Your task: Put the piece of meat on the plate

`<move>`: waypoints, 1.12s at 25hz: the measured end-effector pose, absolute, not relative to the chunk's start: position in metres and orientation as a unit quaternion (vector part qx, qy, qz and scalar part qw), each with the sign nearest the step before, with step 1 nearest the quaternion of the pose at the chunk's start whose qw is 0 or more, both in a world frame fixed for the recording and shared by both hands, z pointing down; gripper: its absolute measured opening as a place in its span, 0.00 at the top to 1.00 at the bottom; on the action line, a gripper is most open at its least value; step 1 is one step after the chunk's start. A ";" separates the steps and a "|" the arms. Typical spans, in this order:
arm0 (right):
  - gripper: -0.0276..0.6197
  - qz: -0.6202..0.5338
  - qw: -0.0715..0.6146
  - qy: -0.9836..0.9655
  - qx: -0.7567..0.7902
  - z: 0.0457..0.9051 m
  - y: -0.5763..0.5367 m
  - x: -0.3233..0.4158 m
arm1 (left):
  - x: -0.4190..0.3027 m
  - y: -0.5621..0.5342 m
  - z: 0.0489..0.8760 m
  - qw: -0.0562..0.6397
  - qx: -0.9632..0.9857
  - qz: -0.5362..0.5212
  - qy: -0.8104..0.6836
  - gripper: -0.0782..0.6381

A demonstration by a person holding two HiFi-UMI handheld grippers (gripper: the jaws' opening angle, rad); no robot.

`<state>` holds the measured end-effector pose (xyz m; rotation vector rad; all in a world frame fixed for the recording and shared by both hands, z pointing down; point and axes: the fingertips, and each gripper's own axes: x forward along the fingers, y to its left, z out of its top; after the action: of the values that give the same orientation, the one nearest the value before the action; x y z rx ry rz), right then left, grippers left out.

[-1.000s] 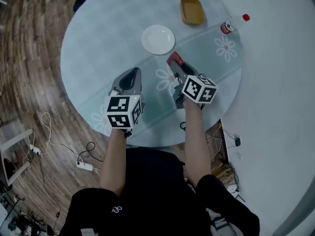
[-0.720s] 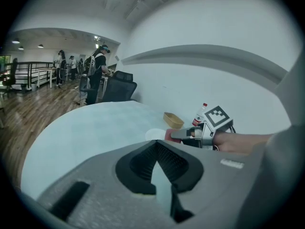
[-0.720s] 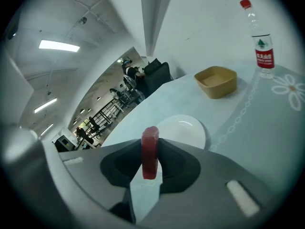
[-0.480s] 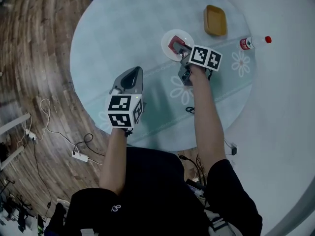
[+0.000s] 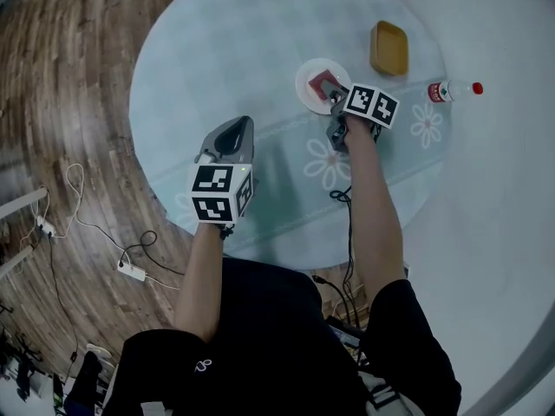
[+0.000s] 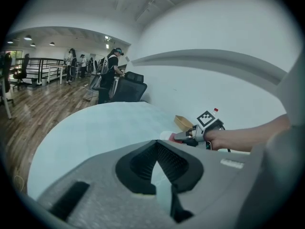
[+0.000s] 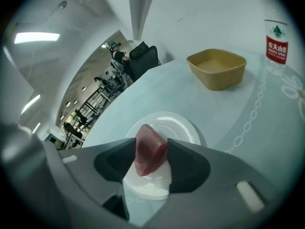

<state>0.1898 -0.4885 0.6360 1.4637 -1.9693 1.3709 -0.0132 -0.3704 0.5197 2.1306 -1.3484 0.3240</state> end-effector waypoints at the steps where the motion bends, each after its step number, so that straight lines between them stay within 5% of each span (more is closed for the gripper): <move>1: 0.58 0.471 0.177 -0.689 0.521 0.638 -0.488 0.192 | -0.013 -0.369 0.519 0.295 0.801 0.121 -0.506 0.90; 7: 0.55 0.383 0.172 -0.706 0.570 0.600 -0.485 0.202 | -0.009 -0.360 0.505 0.284 0.808 0.112 -0.504 0.90; 19: 0.95 0.134 0.066 -0.758 0.635 0.415 -0.362 0.213 | 0.037 -0.339 0.407 0.165 0.845 0.057 -0.506 0.90; 24: 0.95 0.088 -0.021 -0.761 0.643 0.348 -0.308 0.221 | 0.051 -0.317 0.349 0.086 0.852 0.033 -0.516 0.90; 28: 0.95 0.060 0.028 -0.767 0.639 0.346 -0.274 0.216 | 0.063 -0.290 0.331 0.048 0.854 0.028 -0.517 0.90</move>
<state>0.2158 -0.2744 0.3455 1.9722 -2.3663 0.1840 0.0626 -0.2903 0.3309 2.6048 -1.5761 0.0861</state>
